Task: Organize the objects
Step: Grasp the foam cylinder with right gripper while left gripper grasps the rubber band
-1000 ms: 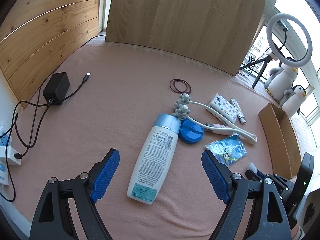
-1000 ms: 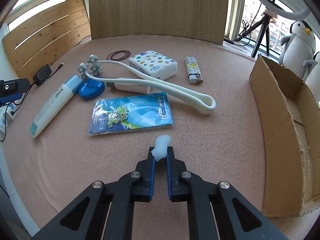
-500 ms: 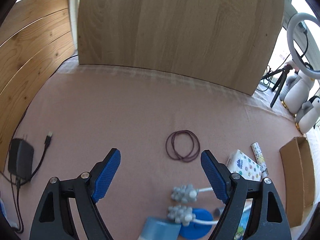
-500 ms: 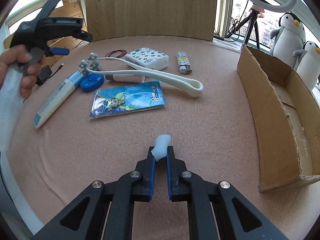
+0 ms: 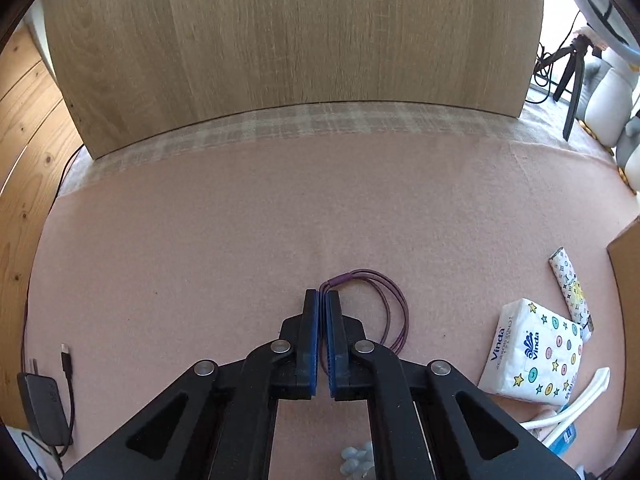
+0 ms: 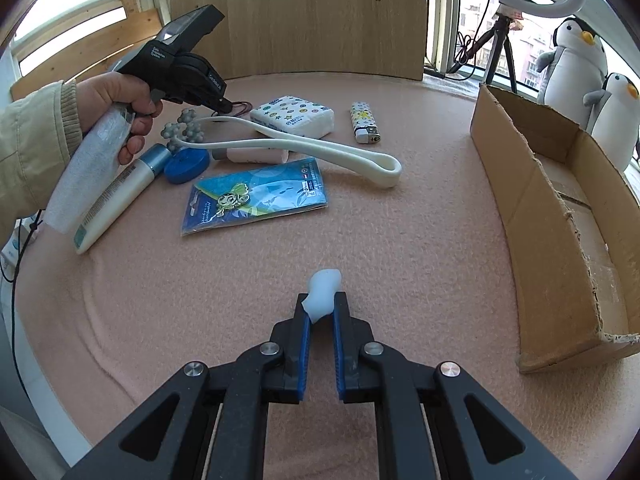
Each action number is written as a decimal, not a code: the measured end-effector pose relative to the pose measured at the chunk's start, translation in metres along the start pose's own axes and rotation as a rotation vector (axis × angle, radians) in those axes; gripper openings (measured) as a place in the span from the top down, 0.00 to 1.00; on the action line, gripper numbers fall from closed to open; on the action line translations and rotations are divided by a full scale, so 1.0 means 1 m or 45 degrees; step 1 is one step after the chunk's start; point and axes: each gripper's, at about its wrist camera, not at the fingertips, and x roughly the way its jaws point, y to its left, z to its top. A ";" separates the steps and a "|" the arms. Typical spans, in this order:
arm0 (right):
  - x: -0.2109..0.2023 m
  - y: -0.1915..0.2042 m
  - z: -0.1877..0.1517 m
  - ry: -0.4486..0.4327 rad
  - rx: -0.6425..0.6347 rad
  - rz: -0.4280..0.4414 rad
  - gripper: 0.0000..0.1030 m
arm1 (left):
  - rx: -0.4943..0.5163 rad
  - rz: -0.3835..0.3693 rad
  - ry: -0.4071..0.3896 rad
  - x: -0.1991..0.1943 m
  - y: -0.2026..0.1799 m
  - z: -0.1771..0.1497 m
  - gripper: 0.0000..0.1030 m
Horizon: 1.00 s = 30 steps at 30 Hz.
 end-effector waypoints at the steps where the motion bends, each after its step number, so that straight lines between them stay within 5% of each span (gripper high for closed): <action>1: 0.000 0.000 0.000 0.000 0.001 -0.001 0.91 | -0.022 -0.016 0.000 -0.002 0.002 -0.001 0.98; 7: -0.002 -0.003 -0.002 -0.006 0.035 0.016 0.91 | -0.129 -0.069 -0.131 -0.059 0.026 -0.023 0.99; 15: -0.014 0.000 0.008 -0.072 0.048 0.020 0.91 | -0.217 -0.109 -0.304 -0.170 0.050 -0.101 0.99; 22: -0.048 0.023 0.032 -0.178 -0.013 0.051 0.91 | -0.236 -0.169 -0.338 -0.232 0.029 -0.180 0.99; 30: -0.095 0.050 0.053 -0.323 -0.075 0.078 0.91 | -0.144 -0.165 -0.406 -0.278 0.000 -0.209 0.98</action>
